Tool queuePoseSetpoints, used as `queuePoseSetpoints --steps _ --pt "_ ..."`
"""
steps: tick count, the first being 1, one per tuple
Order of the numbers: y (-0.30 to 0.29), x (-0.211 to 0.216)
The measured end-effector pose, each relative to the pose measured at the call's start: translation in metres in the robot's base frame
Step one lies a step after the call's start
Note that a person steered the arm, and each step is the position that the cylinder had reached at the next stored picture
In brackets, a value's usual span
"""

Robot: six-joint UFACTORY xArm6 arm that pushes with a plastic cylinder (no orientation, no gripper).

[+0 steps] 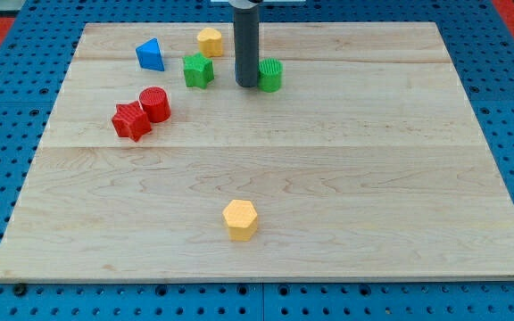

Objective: Slide green star diagonally to the green circle

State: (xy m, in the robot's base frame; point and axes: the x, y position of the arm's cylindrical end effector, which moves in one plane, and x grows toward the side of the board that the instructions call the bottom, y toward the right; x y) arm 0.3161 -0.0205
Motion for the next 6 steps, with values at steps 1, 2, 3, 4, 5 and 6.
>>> queuePoseSetpoints --steps 1,2,3,4,5,6 --pt "0.003 -0.063" --pt "0.004 -0.023" --pt "-0.024 0.047" --pt "-0.099 0.035" --pt "-0.087 -0.020" --pt "-0.068 -0.028"
